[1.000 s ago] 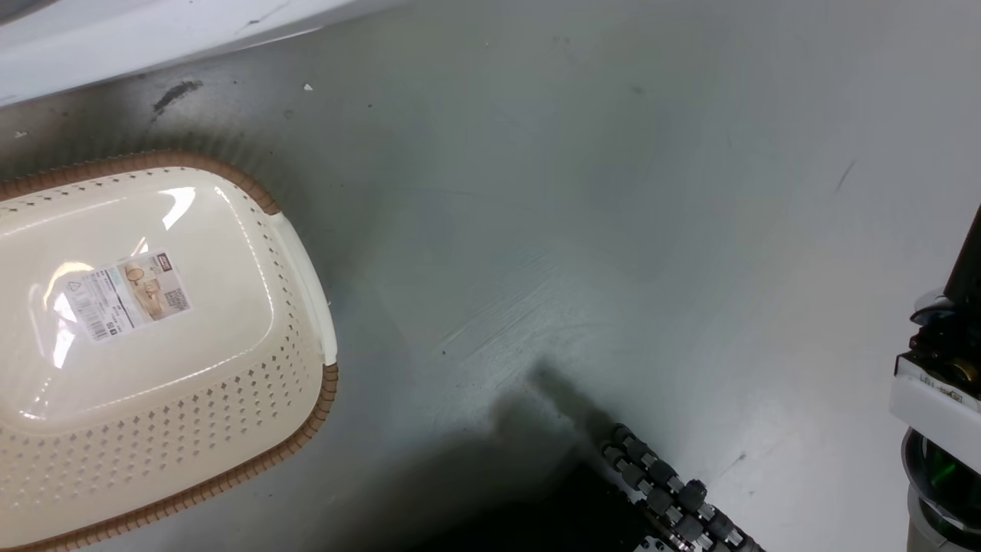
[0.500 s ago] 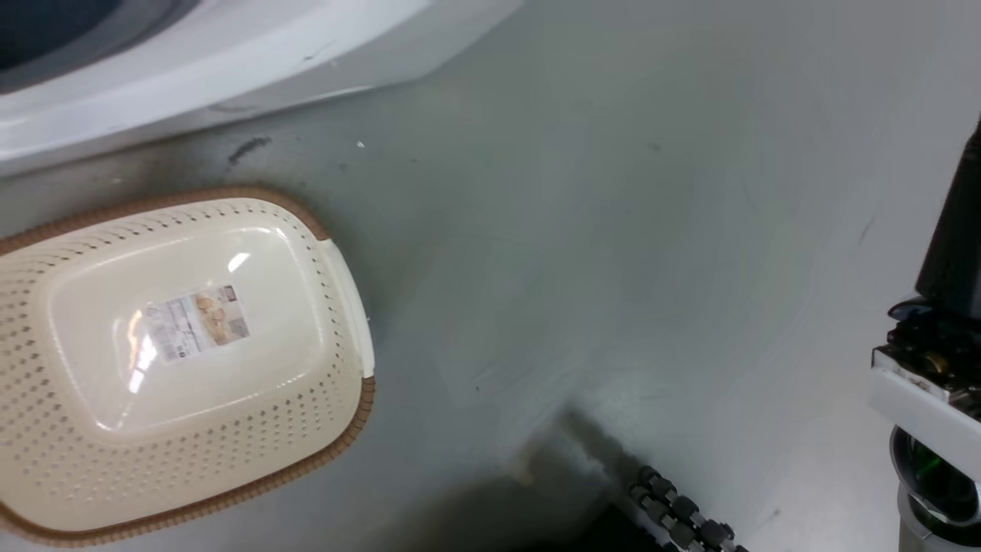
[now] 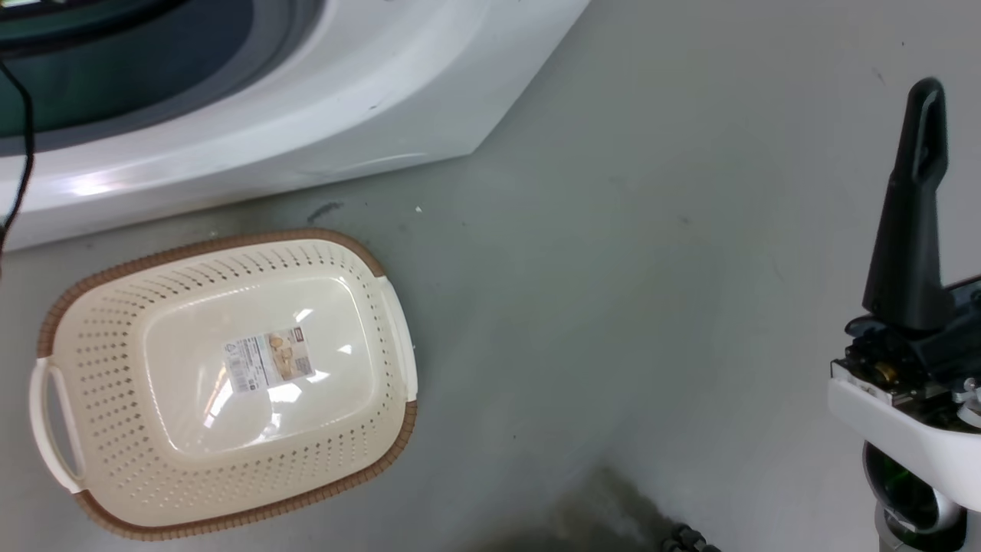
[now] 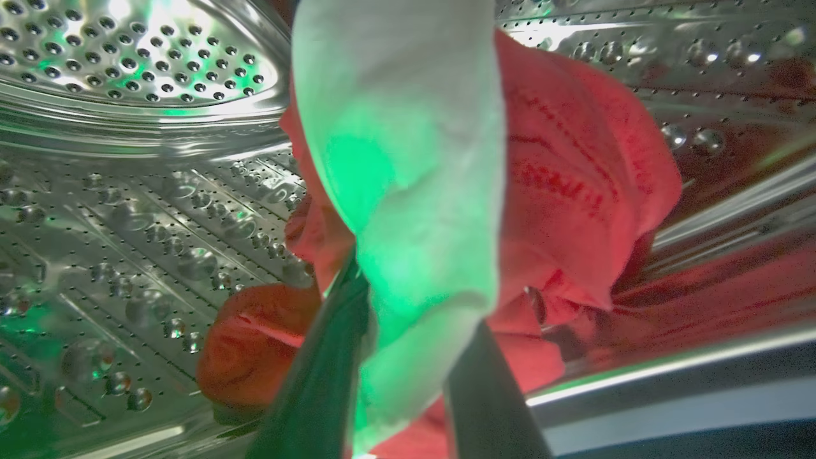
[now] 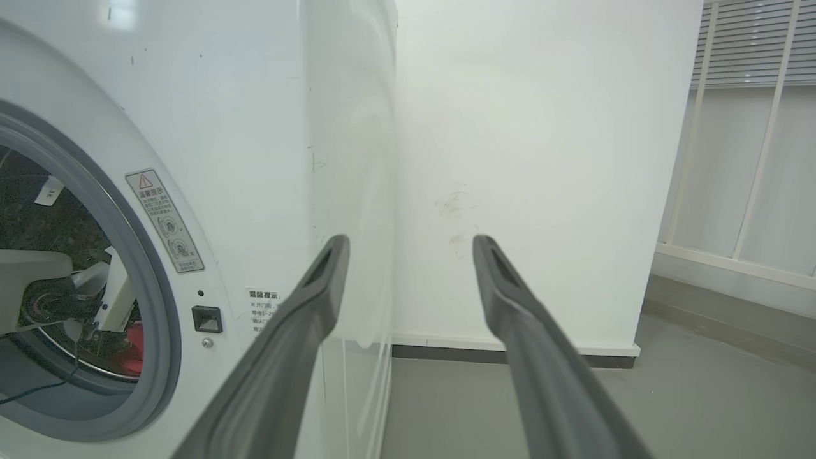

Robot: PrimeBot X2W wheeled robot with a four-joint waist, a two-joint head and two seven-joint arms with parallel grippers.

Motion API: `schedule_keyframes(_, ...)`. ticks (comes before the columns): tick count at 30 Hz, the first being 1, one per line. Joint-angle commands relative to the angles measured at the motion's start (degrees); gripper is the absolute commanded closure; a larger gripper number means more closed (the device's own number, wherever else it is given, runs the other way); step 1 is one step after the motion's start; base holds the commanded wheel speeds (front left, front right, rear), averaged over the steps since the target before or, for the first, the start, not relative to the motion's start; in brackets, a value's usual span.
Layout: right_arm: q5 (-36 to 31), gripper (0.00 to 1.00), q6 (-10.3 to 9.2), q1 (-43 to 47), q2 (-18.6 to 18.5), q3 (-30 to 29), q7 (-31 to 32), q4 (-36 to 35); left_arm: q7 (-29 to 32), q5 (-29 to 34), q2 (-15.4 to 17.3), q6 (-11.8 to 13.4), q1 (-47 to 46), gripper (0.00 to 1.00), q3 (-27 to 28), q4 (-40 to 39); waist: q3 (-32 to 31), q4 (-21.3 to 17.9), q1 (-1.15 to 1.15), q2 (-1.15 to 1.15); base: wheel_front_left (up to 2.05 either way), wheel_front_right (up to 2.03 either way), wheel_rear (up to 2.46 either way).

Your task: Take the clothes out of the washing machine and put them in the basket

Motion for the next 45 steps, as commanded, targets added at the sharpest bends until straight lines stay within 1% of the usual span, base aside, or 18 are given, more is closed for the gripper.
schedule_keyframes(1,-0.6,0.0,-0.02,0.9,0.0,0.0,-0.1,0.3,-1.9,-0.6,0.0,0.0,1.7,1.0,0.0,-0.3,-1.8,0.7,0.0,0.0,0.0,0.0,0.0)
schedule_keyframes(7,-1.7,0.0,-0.02,2.9,0.0,0.2,-0.1,1.2,-9.9,-1.4,-0.9,0.1,7.6,1.0,-0.1,0.0,-5.7,2.0,0.0,0.0,0.0,0.0,0.0)
schedule_keyframes(13,-2.7,0.0,-0.02,4.7,0.0,0.6,-0.1,2.0,-17.2,-2.1,-2.1,1.2,14.1,1.0,0.0,-0.1,-9.4,3.0,0.0,0.0,0.0,0.0,0.0)
schedule_keyframes(17,-3.3,0.0,-0.02,6.1,0.0,0.8,-0.1,2.6,-22.3,-2.8,-2.8,2.6,18.7,1.0,0.4,-1.1,-12.0,3.6,0.0,0.0,0.0,0.0,0.0)
schedule_keyframes(23,-4.3,0.0,-0.02,8.4,0.0,1.0,-0.1,3.8,-27.4,-3.5,-4.0,4.9,24.6,1.0,0.9,-3.7,-15.7,4.6,0.0,0.0,0.0,0.0,0.0)
schedule_keyframes(27,-4.9,0.0,-0.02,10.0,0.0,1.2,-0.1,4.6,-28.9,-3.9,-4.3,7.0,29.0,1.0,1.8,-7.3,-18.0,5.1,0.0,0.0,0.0,0.0,0.0)
schedule_keyframes(32,-5.3,0.0,-0.02,11.8,0.0,1.5,-0.1,5.2,-29.5,-3.3,-4.1,10.4,35.6,1.0,2.9,-13.3,-20.5,5.5,0.0,0.0,0.0,0.0,0.0)
schedule_keyframes(39,-5.8,0.0,-0.02,13.9,0.0,1.4,-0.1,6.1,-29.6,-1.1,-3.4,15.8,46.5,1.0,7.1,-26.8,-23.5,6.4,0.0,0.0,0.0,0.0,0.0)
schedule_keyframes(42,-6.2,0.0,-0.02,14.9,0.0,1.3,-0.1,6.6,-29.6,0.0,-3.4,17.5,51.3,1.0,8.5,-31.6,-24.9,7.0,0.0,0.0,0.0,0.0,0.0)
schedule_keyframes(45,-6.3,0.0,-0.02,15.8,0.0,1.2,-0.1,7.0,-29.6,0.8,-3.6,18.7,55.2,1.0,9.3,-35.2,-26.4,7.6,0.0,0.0,0.0,0.0,0.0)
